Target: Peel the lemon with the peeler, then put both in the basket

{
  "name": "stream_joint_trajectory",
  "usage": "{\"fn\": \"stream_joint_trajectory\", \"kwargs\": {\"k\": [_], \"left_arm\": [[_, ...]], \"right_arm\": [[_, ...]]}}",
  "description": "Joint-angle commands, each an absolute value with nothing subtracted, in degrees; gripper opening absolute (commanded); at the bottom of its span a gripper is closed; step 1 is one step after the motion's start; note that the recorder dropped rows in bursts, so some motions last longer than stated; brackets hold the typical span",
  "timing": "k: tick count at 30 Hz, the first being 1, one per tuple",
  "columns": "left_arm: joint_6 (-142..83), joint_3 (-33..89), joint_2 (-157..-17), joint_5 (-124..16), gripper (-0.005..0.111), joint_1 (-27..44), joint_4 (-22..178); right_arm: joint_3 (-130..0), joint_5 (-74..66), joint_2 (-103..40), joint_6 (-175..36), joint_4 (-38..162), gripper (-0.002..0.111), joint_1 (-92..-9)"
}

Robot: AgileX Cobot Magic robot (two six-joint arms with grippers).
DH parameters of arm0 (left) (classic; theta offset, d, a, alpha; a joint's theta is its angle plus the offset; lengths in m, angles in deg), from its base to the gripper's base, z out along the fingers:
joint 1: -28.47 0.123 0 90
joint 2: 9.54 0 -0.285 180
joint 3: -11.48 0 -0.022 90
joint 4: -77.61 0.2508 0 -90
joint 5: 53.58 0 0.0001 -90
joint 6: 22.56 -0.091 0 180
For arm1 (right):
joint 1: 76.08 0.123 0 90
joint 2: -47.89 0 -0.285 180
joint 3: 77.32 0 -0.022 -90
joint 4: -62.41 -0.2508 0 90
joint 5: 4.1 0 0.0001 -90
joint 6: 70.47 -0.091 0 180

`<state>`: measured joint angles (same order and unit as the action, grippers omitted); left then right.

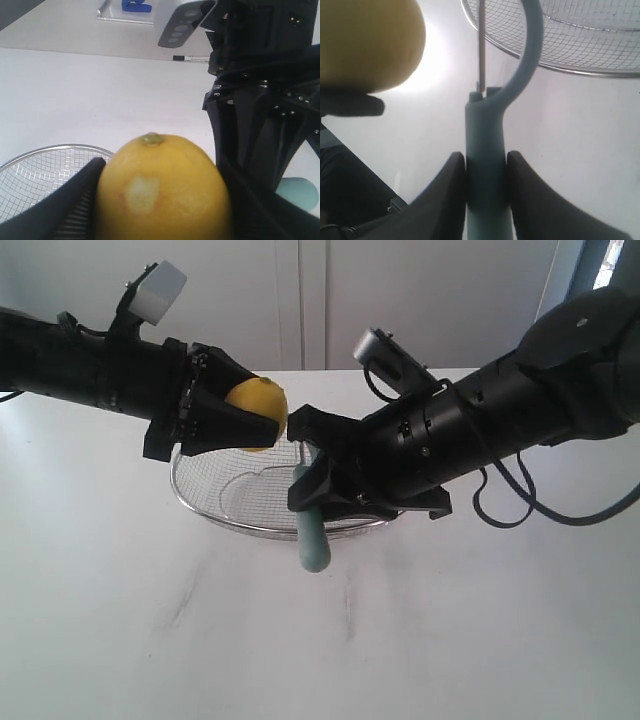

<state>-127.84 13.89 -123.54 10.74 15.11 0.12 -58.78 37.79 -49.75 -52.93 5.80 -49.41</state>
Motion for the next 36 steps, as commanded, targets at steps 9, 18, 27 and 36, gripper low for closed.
{"fn": "stream_joint_trajectory", "kwargs": {"k": [9,18,27,36], "left_arm": [[-127.52,14.09,-122.71,16.38,0.0,15.16,-1.61],[-127.52,14.09,-122.71,16.38,0.0,15.16,-1.51],[-127.52,14.09,-122.71,16.38,0.0,15.16,-1.51],[-127.52,14.09,-122.71,16.38,0.0,15.16,-1.51]], "right_arm": [[-58.75,35.0,-47.93,-48.29,-0.71,0.0,-49.31],[-58.86,30.67,-43.06,-49.19,-0.71,0.0,-49.31],[-58.86,28.13,-40.67,-49.19,1.93,0.0,-49.31],[-58.86,27.66,-40.67,-49.3,6.5,0.0,-49.31]]}}
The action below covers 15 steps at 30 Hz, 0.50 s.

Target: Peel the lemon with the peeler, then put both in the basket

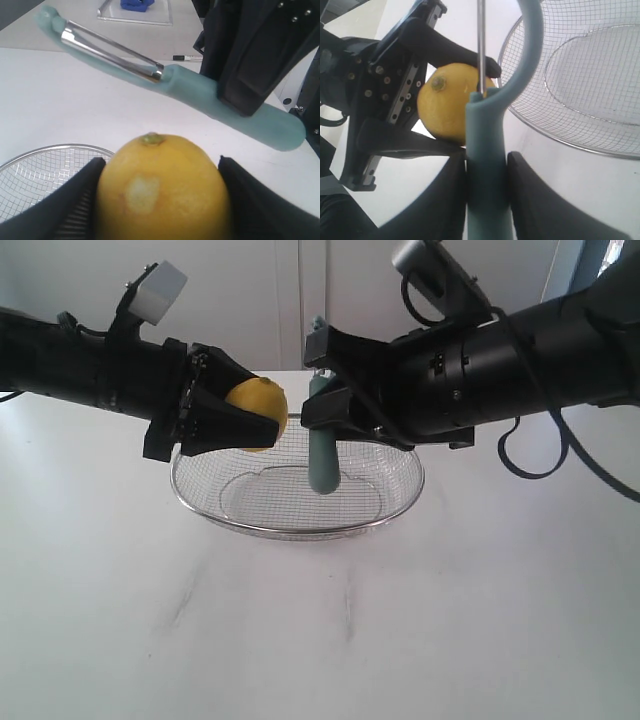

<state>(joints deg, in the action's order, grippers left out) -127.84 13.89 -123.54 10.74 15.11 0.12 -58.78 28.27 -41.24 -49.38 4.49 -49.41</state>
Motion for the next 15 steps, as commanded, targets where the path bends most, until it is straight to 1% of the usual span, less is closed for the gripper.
{"fn": "stream_joint_trajectory", "kwargs": {"k": [1,11,15], "left_arm": [[-127.52,14.09,-122.71,16.38,0.0,15.16,-1.51],[-127.52,14.09,-122.71,16.38,0.0,15.16,-1.51],[-127.52,14.09,-122.71,16.38,0.0,15.16,-1.51]], "right_arm": [[-58.86,27.49,-40.67,-49.3,7.04,0.0,-49.31],[-58.86,26.53,-40.67,-49.3,15.13,0.0,-49.31],[-60.1,27.27,-40.67,-52.25,21.63,0.0,-50.37]]}}
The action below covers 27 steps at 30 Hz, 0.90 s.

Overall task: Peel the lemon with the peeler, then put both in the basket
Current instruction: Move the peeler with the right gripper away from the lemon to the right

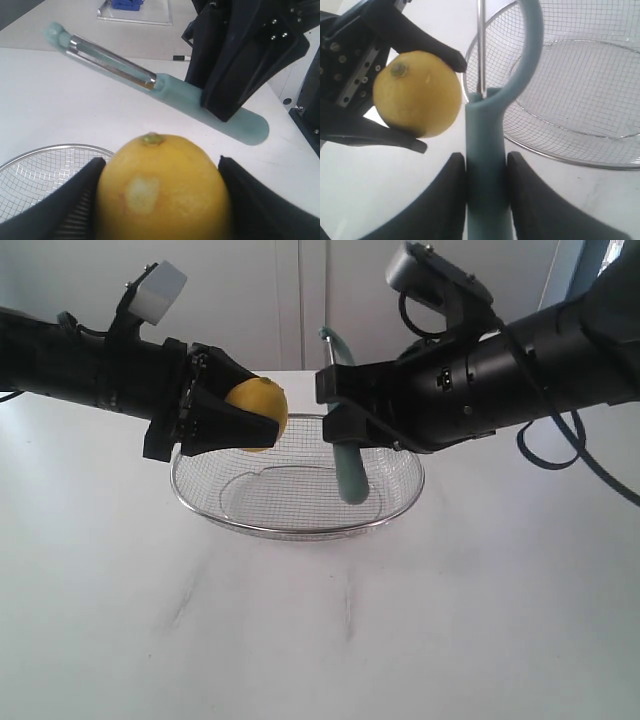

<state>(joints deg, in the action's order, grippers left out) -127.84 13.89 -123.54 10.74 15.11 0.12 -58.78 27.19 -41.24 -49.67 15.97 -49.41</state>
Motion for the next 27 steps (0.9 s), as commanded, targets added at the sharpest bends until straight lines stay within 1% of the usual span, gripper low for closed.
{"fn": "stream_joint_trajectory", "kwargs": {"k": [1,8,15,21,27], "left_arm": [[-127.52,14.09,-122.71,16.38,0.0,15.16,-1.51],[-127.52,14.09,-122.71,16.38,0.0,15.16,-1.51],[-127.75,14.09,-122.71,16.38,0.0,15.16,-1.51],[-127.75,14.09,-122.71,16.38,0.0,15.16,-1.51],[-127.75,14.09,-122.71,16.38,0.0,15.16,-1.51]], "right_arm": [[-60.48,27.55,-40.67,-53.03,23.36,0.0,-50.94],[-64.15,32.26,-40.67,-53.24,26.39,0.0,-53.81],[-66.82,37.19,-42.16,-53.24,28.5,0.0,-53.84],[-66.92,43.24,-43.98,-52.9,28.61,0.0,-53.84],[-67.05,45.84,-44.33,-52.78,29.98,0.0,-53.84]]}}
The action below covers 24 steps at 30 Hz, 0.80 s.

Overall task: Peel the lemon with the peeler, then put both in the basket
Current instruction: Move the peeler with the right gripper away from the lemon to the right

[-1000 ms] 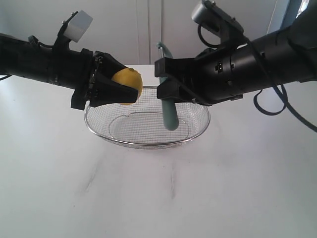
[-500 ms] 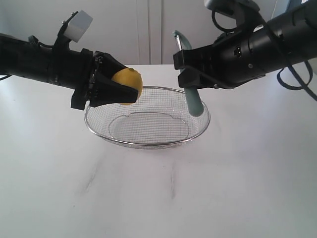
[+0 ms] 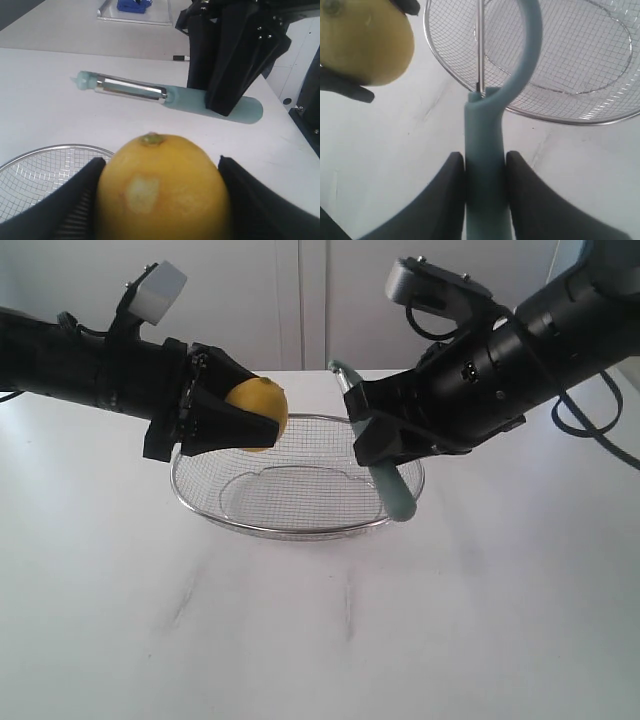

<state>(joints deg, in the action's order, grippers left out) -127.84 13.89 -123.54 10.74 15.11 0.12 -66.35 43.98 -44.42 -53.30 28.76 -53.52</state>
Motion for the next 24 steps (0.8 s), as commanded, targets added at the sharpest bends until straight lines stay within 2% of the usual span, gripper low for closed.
{"fn": "stream_joint_trajectory", "kwargs": {"k": [1,24], "left_arm": [[-127.75,14.09,-122.71,16.38,0.0,15.16,-1.51],[-127.74,14.09,-122.71,16.38,0.0,15.16,-1.51]], "right_arm": [[-67.34,46.89,-44.33,-52.78,30.83,0.0,-53.84],[-79.27,53.6,-49.36,-52.78,42.21,0.0,-53.84]]}}
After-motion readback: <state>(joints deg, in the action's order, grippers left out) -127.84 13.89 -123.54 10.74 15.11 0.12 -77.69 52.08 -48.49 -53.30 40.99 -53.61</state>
